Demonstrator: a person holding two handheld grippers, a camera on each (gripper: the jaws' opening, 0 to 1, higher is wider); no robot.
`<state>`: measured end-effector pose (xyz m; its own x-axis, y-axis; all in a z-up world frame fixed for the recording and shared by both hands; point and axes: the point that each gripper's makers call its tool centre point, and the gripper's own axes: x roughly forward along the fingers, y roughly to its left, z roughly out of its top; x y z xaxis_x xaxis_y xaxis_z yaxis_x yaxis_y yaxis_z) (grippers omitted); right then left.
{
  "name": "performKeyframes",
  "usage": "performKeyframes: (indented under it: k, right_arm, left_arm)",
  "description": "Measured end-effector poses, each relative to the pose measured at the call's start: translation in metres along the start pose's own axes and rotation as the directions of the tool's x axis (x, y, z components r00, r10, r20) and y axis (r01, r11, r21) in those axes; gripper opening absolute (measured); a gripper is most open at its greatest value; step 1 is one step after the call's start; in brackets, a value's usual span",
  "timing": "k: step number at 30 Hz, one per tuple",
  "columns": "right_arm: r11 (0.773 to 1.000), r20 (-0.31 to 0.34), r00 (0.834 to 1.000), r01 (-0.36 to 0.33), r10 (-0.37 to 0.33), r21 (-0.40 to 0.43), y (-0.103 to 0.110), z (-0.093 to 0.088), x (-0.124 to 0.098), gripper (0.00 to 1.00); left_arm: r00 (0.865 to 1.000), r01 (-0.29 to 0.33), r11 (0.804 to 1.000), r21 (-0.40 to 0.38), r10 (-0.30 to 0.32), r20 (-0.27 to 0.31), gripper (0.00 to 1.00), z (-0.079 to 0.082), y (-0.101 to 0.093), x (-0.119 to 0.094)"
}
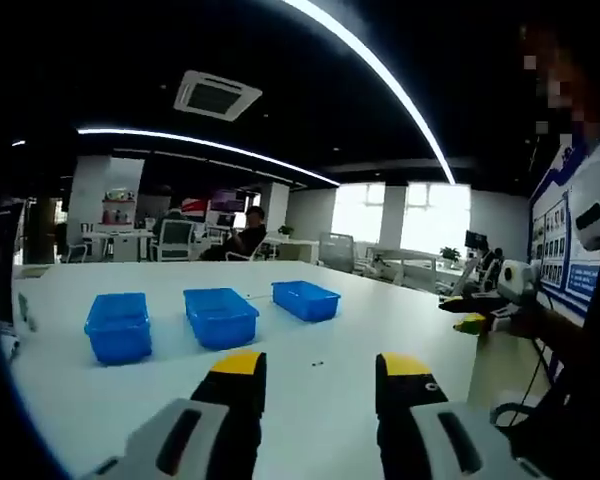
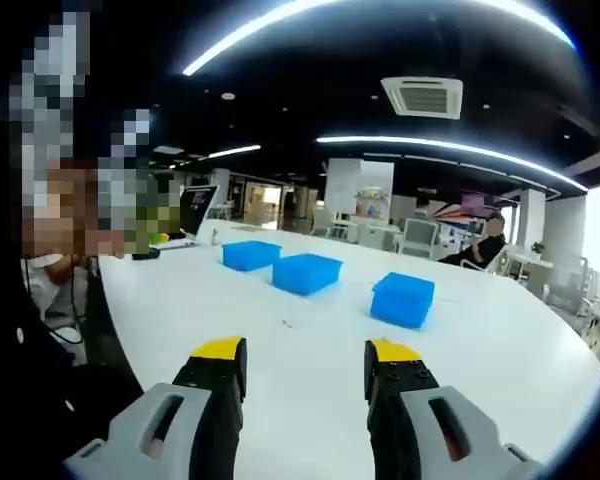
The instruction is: Pick up the resistors one by one and place each resistor into its matching bin, sorting the parts by color and model until every resistor is separated into the correct bin for its type
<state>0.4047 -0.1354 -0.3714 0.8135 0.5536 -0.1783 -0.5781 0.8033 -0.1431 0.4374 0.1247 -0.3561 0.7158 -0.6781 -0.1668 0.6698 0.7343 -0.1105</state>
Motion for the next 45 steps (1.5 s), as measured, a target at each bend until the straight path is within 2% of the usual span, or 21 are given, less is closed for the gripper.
performKeyframes:
  k: [2, 3, 5, 6, 9, 11, 14, 17, 18, 19, 21, 22, 23, 26, 28, 32, 35, 37, 38, 43, 45]
  right_arm:
    - [1.0, -0.012, 1.0, 0.001, -0.001, -0.008, 0.002, -0.001, -0.001, 0.49]
    - [1.0, -0.016, 1.0, 0.0, -0.001, -0.016, 0.003, -0.001, -0.001, 0.49]
    - [1.0, -0.018, 1.0, -0.005, 0.005, -0.019, 0.005, -0.002, -0.001, 0.49]
    - [1.0, -0.018, 1.0, -0.01, 0.01, -0.016, 0.006, -0.003, -0.001, 0.49]
    - [1.0, -0.024, 1.0, -0.013, 0.012, -0.012, 0.007, -0.007, -0.003, 0.49]
    - [1.0, -0.026, 1.0, -0.01, 0.01, -0.008, 0.006, -0.009, -0.004, 0.49]
    - [1.0, -0.027, 1.0, -0.003, 0.003, 0.002, 0.002, -0.013, -0.006, 0.49]
    - [1.0, -0.028, 1.0, 0.008, -0.008, 0.016, -0.002, -0.017, -0.008, 0.49]
    - [1.0, -0.028, 1.0, 0.011, -0.01, 0.019, -0.002, -0.018, -0.009, 0.49]
    - [1.0, -0.028, 1.0, 0.012, -0.011, 0.02, -0.003, -0.019, -0.009, 0.49]
    - [0.999, -0.03, 0.999, 0.019, -0.019, 0.029, -0.005, -0.021, -0.01, 0.49]
    - [0.999, -0.031, 0.999, 0.022, -0.021, 0.031, -0.006, -0.022, -0.011, 0.49]
    - [0.999, -0.031, 0.999, 0.025, -0.024, 0.034, -0.007, -0.023, -0.011, 0.49]
    - [0.998, -0.031, 0.999, 0.035, -0.033, 0.043, -0.01, -0.025, -0.013, 0.49]
    - [0.998, -0.032, 0.999, 0.041, -0.04, 0.049, -0.011, -0.027, -0.014, 0.49]
    - [0.997, -0.036, 0.998, 0.045, -0.043, 0.059, -0.012, -0.03, -0.015, 0.49]
    - [0.997, -0.037, 0.998, 0.047, -0.045, 0.065, -0.012, -0.032, -0.015, 0.49]
    - [0.997, -0.039, 0.998, 0.048, -0.046, 0.067, -0.012, -0.032, -0.015, 0.49]
    - [0.996, -0.04, 0.998, 0.05, -0.047, 0.069, -0.013, -0.033, -0.016, 0.49]
    - [0.995, -0.044, 0.998, 0.057, -0.054, 0.076, -0.016, -0.036, -0.017, 0.49]
    - [0.995, -0.045, 0.998, 0.058, -0.054, 0.079, -0.017, -0.037, -0.016, 0.49]
  left_arm:
    - [0.994, 0.042, 0.999, 0.023, -0.039, -0.107, 0.46, -0.011, -0.001, 0.012]
    - [0.991, 0.049, 0.998, 0.039, -0.044, -0.123, 0.46, -0.011, 0.0, 0.021]
    - [0.978, 0.104, 0.993, 0.053, -0.092, -0.186, 0.45, -0.015, -0.003, 0.041]
    - [0.972, 0.119, 0.992, 0.033, -0.11, -0.207, 0.45, -0.015, -0.003, 0.05]
    - [0.942, 0.161, 0.986, 0.036, -0.143, -0.304, 0.42, -0.021, -0.003, 0.073]
    - [0.911, 0.21, 0.975, 0.077, -0.167, -0.376, 0.41, -0.025, -0.002, 0.09]
    - [0.856, 0.25, 0.964, 0.096, -0.173, -0.488, 0.39, -0.032, 0.0, 0.112]
    - [0.778, 0.329, 0.93, 0.165, -0.168, -0.605, 0.38, -0.041, -0.002, 0.13]
    - [0.758, 0.348, 0.921, 0.175, -0.167, -0.631, 0.38, -0.042, -0.003, 0.135]
    - [0.751, 0.354, 0.918, 0.179, -0.166, -0.639, 0.38, -0.043, -0.004, 0.137]
    - [0.705, 0.396, 0.895, 0.206, -0.152, -0.693, 0.37, -0.046, -0.006, 0.146]
    - [0.698, 0.402, 0.891, 0.211, -0.149, -0.701, 0.36, -0.047, -0.006, 0.147]
    - [0.658, 0.434, 0.873, 0.222, -0.139, -0.74, 0.36, -0.051, -0.009, 0.152]
    - [0.599, 0.477, 0.853, 0.213, -0.138, -0.789, 0.34, -0.057, -0.016, 0.157]
    - [0.579, 0.49, 0.846, 0.21, -0.135, -0.804, 0.34, -0.06, -0.018, 0.161]
    - [0.524, 0.533, 0.819, 0.212, -0.123, -0.842, 0.32, -0.071, -0.021, 0.169]
    - [0.491, 0.55, 0.811, 0.198, -0.122, -0.862, 0.3, -0.08, -0.022, 0.176]
    - [0.48, 0.554, 0.81, 0.192, -0.123, -0.868, 0.32, -0.084, -0.021, 0.181]
    - [0.468, 0.56, 0.808, 0.182, -0.127, -0.875, 0.31, -0.086, -0.022, 0.182]
    - [0.438, 0.571, 0.803, 0.169, -0.124, -0.891, 0.27, -0.094, -0.019, 0.186]
    - [0.431, 0.579, 0.798, 0.167, -0.126, -0.893, 0.26, -0.095, -0.018, 0.187]
